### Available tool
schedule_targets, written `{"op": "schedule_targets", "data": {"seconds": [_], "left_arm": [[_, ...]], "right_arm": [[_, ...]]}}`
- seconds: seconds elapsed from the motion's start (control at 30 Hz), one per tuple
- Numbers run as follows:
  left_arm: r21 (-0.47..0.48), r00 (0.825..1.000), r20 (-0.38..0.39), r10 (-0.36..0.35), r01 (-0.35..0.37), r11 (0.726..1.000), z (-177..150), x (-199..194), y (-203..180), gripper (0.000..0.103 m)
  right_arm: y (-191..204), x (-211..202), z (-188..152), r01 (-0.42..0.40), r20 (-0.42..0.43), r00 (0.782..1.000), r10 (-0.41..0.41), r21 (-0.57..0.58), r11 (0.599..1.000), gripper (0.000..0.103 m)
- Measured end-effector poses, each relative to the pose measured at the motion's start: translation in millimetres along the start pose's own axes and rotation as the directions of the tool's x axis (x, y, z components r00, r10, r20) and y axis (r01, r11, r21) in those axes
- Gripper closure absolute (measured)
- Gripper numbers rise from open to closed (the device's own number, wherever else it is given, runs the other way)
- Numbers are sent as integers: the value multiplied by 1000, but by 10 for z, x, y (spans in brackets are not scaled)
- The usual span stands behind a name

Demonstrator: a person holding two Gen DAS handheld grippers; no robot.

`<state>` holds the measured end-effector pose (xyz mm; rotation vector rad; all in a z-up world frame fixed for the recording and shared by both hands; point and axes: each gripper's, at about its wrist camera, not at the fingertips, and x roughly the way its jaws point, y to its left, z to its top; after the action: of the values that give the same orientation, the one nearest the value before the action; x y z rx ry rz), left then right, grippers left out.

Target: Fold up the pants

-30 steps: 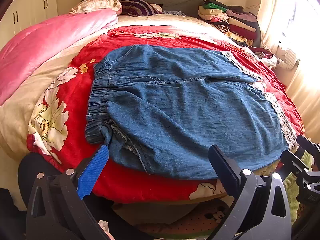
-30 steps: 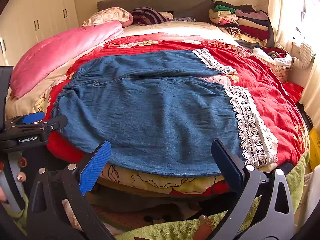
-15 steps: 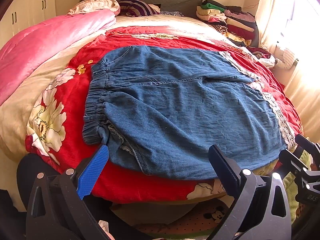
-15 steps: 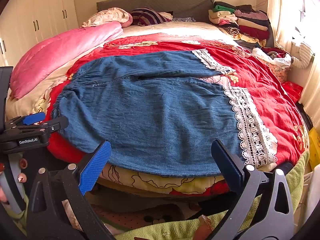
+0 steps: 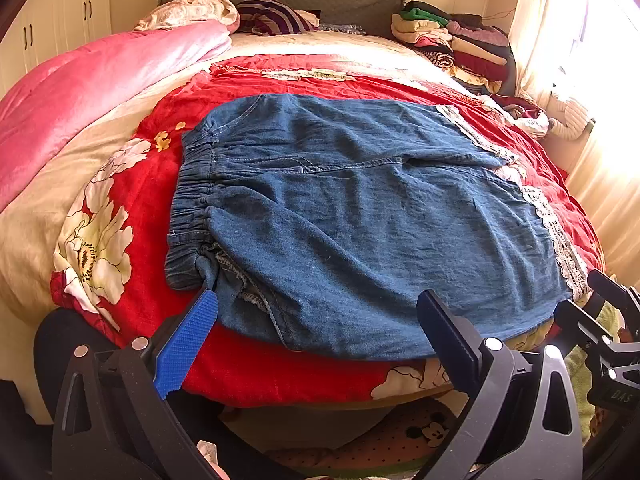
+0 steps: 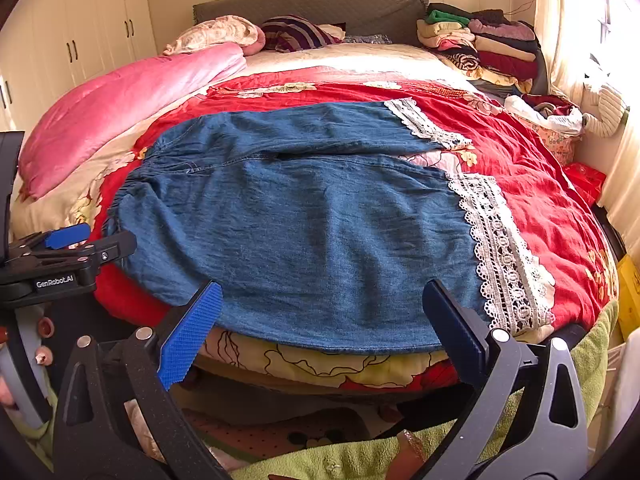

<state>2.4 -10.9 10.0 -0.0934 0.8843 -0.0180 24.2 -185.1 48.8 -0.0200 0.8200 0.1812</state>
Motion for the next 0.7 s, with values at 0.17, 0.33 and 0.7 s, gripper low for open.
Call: {"op": "schedule_targets", "data": {"seconds": [0.17,0.33,0.7], "left_arm": [[0,1000,4,0,0,1000,-47,-61,-12,4],[1,1000,4,-2,2,1000,-27,-67,-38,4],[-11,1000,3,-14,14,1000,-3,-36,36,4]], "right_arm": [[2,-5,5,0,3,1000,0,1,1000,8],[8,-10,12,0,2,1000,0,-1,1000,8],[66,2,74,-5,9,1000,5,-22,1000,8]]}}
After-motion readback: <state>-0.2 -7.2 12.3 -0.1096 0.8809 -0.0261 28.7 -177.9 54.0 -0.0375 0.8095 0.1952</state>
